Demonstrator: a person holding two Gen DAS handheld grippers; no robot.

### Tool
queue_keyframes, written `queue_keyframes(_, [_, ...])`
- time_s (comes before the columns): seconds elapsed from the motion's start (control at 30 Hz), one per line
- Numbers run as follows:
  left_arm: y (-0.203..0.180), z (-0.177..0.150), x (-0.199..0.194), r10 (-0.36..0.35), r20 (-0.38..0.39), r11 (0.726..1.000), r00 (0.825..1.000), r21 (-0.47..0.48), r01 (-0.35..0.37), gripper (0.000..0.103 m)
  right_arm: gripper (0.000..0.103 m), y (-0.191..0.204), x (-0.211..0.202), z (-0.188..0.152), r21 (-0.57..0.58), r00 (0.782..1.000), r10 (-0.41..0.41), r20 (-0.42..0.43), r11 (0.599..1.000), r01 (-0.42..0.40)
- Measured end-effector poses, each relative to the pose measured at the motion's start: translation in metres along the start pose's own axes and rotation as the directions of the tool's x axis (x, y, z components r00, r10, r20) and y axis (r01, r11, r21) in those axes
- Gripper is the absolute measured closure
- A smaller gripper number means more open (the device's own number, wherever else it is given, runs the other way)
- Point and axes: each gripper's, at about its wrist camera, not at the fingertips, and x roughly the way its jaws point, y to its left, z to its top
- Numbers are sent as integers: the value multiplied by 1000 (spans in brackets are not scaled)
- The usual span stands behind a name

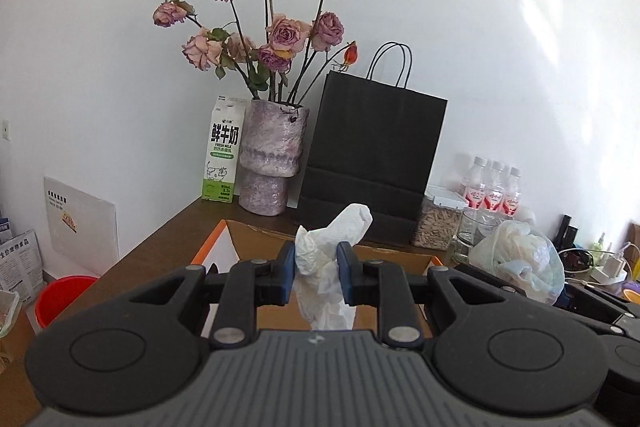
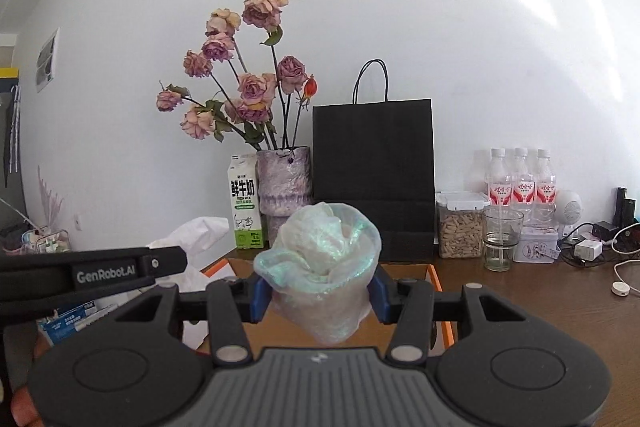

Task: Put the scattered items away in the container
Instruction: 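Lift the tissue and plastic bag with both grippers toward the cardboard box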

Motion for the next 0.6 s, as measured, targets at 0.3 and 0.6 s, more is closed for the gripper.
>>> queue_keyframes(0.3, [-1,-25,90,149,-101,988,984,40,-146,80,55,-28,90,-15,29,984,-45,-170,998,50])
queue_keyframes(0.6, [9,-38,93,140,-167,990,976,20,-139,80,53,-28,103,-37,30,963,-41,-265,998,51])
